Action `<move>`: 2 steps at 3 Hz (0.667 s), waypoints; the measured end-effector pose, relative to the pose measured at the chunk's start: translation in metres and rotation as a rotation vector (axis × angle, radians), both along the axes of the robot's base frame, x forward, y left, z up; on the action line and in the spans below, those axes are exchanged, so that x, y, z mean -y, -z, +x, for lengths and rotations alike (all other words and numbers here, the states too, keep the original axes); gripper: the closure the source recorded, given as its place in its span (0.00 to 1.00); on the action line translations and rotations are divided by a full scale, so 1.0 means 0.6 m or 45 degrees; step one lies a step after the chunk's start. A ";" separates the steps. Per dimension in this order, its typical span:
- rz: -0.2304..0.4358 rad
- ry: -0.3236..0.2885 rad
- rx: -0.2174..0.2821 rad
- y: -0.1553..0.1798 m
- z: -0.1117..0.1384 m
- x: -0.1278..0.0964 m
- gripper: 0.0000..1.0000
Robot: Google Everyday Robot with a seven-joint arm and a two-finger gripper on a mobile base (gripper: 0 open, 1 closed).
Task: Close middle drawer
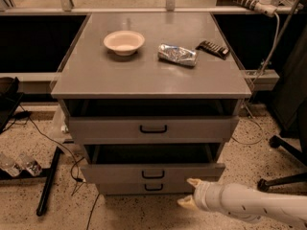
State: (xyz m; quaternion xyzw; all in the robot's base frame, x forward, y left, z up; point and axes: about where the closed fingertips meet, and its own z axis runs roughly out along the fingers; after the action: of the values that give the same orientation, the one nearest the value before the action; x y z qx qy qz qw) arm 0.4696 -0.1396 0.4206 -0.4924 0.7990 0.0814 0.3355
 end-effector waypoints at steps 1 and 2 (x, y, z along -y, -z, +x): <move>-0.043 -0.001 0.055 -0.015 0.071 0.000 0.66; -0.092 0.021 0.082 -0.013 0.152 0.003 0.89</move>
Offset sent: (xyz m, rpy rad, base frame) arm 0.1592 -0.0083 0.0046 -0.1332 -0.0915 -0.0401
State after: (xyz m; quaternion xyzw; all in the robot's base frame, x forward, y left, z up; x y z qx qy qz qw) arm 0.5610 -0.1415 0.4282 -0.4999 0.7942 0.0338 0.3439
